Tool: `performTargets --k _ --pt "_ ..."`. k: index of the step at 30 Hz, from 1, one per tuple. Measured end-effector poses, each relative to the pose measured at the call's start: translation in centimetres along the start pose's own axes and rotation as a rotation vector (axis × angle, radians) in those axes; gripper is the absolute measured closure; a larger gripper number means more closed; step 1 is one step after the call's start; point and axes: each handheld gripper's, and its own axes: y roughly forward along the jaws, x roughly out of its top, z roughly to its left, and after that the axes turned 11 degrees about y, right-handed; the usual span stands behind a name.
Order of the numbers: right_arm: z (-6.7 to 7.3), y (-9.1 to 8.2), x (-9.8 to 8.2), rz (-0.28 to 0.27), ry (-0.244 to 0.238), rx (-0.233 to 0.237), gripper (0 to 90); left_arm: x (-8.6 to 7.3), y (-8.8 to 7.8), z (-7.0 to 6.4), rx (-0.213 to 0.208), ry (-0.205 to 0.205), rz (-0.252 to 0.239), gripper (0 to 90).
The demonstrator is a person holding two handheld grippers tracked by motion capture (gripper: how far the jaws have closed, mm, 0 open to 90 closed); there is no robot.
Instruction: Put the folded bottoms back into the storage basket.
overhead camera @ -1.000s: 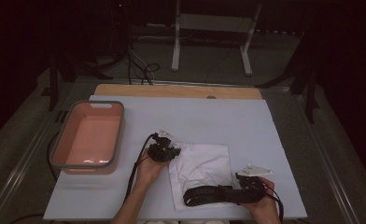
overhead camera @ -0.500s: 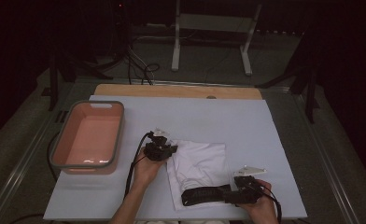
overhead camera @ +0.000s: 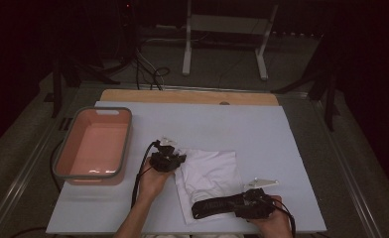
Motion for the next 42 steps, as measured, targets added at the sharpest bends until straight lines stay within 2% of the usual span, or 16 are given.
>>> performTargets --k 5,7,9,14,18,23,29,42 --pt "-0.2 0.0 0.2 0.004 0.036 0.016 54.0 0.0 0.0 0.0 -0.004 0.005 0.005 84.5" --pt "-0.1 0.0 0.2 0.012 0.046 0.037 61.0 0.0 0.0 -0.1 -0.007 0.004 0.002 84.4" --pt "-0.1 0.1 0.2 0.029 0.056 0.086 69.2 0.1 0.1 -0.2 -0.011 0.004 0.001 84.4" --pt "0.0 0.4 0.5 0.045 0.042 0.121 75.3 0.1 0.1 -0.4 -0.019 0.006 -0.002 84.5" --pt "0.2 0.3 0.7 0.036 0.027 0.121 78.1 0.3 0.0 -0.3 -0.022 0.011 -0.007 84.5" --pt "0.4 0.0 1.2 -0.002 0.013 0.149 78.9 0.8 -0.4 -0.4 -0.022 0.016 -0.021 84.7" --pt "0.5 -0.6 1.9 -0.047 0.034 0.195 78.9 1.7 -1.0 -0.6 -0.02 0.035 -0.041 84.8" --pt "1.0 -1.6 2.8 -0.093 0.022 0.219 78.8 3.3 -2.2 -0.9 -0.025 0.045 -0.085 84.8"
